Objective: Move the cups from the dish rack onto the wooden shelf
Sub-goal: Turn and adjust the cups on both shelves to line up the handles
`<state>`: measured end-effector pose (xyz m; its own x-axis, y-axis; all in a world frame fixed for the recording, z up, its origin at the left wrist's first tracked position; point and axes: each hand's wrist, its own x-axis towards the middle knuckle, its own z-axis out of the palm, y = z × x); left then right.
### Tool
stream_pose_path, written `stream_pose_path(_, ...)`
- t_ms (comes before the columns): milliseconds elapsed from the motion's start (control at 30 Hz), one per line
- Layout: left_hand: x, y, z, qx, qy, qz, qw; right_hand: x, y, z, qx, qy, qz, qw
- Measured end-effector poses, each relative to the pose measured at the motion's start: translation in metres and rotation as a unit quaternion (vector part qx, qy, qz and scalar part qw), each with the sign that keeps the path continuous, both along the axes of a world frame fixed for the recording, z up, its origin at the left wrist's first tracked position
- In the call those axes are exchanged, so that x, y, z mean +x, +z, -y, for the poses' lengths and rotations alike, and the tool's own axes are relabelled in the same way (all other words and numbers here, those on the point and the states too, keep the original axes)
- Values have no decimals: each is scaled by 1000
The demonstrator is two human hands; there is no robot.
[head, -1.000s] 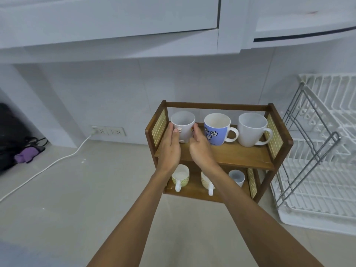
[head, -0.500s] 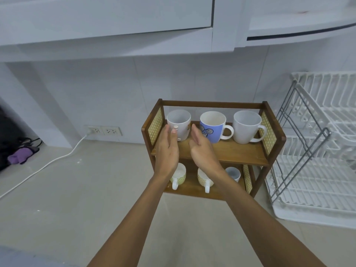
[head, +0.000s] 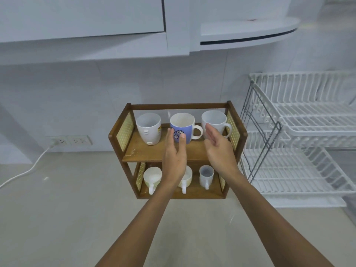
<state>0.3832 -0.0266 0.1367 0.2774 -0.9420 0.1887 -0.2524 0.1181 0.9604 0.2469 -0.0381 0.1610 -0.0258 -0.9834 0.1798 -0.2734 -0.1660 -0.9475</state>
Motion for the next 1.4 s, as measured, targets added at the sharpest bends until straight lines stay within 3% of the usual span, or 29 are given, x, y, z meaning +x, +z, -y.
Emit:
stream_pose_path(300, 0, 2, 15, 1, -2, -9, 1000, 13, -10, 13, -3, -9, -58, 998)
stream_pose_path(767, 11, 7, 45, 13, -15, -29, 999, 23, -20, -8, 32, 7, 14, 999)
stream_pose_path(1400, 14, 5, 55, 16, -22, -14, 1000, 33, -8, -24, 37, 41, -15, 998)
